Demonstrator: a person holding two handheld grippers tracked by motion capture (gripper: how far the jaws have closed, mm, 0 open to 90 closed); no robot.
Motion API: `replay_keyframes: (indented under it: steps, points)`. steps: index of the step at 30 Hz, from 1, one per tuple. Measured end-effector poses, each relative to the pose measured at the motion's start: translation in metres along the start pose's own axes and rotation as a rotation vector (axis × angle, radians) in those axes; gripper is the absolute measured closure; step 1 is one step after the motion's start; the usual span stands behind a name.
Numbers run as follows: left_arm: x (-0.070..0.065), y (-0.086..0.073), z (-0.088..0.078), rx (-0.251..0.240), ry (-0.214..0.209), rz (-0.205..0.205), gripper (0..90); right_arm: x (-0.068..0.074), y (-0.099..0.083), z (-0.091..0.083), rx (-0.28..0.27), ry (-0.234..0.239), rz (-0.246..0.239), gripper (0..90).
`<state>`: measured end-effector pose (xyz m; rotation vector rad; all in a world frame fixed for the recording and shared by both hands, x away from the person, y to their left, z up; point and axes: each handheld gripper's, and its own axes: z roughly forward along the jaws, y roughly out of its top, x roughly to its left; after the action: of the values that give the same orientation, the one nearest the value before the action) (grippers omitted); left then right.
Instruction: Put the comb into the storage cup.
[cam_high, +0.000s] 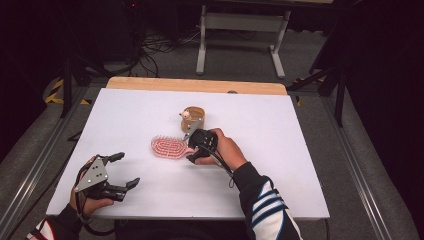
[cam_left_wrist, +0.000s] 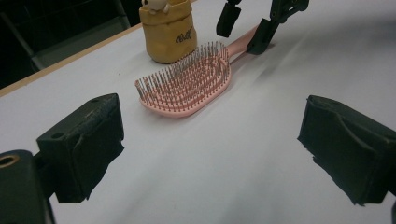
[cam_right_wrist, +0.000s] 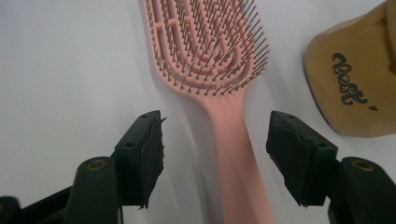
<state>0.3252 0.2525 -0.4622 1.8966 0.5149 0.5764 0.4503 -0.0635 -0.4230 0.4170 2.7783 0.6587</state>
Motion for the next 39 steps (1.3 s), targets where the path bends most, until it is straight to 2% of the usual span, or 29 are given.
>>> replay_keyframes:
  steps: [3,4,6,7,11,12,14,16,20,24,33,39]
  points:
    - [0.000,0.000,0.000,0.001,-0.001,0.000,7.4,-0.003,0.002,0.004,0.011,0.011,0.004,38.8]
    - [0.000,-0.001,0.000,0.003,-0.003,-0.002,7.4,-0.003,0.003,0.006,0.029,0.008,-0.019,40.2]
    - [0.000,-0.001,0.001,0.005,-0.002,0.000,7.4,-0.004,0.004,0.007,0.035,0.005,-0.013,41.6]
    - [0.000,-0.001,0.001,0.005,-0.007,-0.004,7.5,-0.005,0.005,0.008,0.035,0.020,-0.020,42.5]
    - [0.000,-0.001,0.000,0.008,-0.012,0.002,7.3,-0.009,0.006,0.011,0.050,0.032,-0.013,47.9]
    - [0.001,-0.001,-0.001,0.008,-0.009,0.007,7.3,-0.013,0.007,0.013,0.036,0.038,-0.009,49.5]
    - [0.001,-0.001,-0.001,0.004,-0.006,-0.004,7.3,-0.014,0.007,0.014,0.038,0.054,-0.011,50.3]
    - [0.001,-0.001,-0.001,0.005,-0.007,-0.006,7.4,-0.013,0.008,0.016,0.066,0.051,-0.005,52.2]
    - [0.001,-0.001,-0.001,0.010,-0.007,0.002,7.5,-0.015,0.009,0.019,0.086,0.055,-0.013,58.7]
    - [0.000,-0.001,-0.001,0.014,-0.002,0.009,7.6,-0.016,0.010,0.023,0.119,0.054,-0.050,64.8]
    - [0.000,-0.001,-0.001,0.014,-0.004,0.006,8.0,-0.015,0.010,0.023,0.120,0.058,-0.072,68.1]
    - [0.001,-0.001,-0.002,0.011,0.000,-0.001,8.2,-0.011,0.009,0.024,0.084,0.042,-0.078,69.8]
